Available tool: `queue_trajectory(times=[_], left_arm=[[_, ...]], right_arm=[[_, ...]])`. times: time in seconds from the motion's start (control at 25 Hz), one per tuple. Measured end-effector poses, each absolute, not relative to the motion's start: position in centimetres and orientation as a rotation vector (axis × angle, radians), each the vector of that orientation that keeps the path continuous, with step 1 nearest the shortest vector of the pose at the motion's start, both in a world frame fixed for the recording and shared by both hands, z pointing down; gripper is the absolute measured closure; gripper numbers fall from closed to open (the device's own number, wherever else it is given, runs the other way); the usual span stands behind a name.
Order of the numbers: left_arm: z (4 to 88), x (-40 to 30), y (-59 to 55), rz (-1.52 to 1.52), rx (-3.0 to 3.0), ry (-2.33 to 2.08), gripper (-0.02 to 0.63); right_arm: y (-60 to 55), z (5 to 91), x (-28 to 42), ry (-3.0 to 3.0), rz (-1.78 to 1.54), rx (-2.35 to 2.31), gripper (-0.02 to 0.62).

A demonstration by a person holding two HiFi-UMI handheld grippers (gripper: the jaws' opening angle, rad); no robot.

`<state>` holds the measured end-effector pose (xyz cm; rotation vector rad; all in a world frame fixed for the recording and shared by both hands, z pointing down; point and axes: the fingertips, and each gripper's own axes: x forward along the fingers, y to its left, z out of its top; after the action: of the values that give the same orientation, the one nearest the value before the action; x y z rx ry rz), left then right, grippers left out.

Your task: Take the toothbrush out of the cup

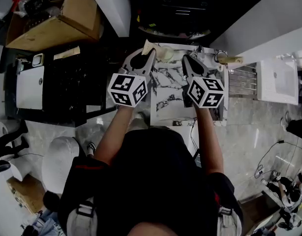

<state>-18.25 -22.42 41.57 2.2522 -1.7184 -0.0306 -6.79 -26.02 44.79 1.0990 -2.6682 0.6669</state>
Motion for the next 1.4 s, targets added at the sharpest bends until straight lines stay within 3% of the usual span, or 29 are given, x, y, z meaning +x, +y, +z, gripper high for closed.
queue_trajectory(times=[1.4], left_arm=[[37.1,-22.2,-11.5,-0.167,2.395,-1.623,0.548]], right_arm=[[-16.4,38.4,-14.0,-2.725,0.463,1.114,0.561]])
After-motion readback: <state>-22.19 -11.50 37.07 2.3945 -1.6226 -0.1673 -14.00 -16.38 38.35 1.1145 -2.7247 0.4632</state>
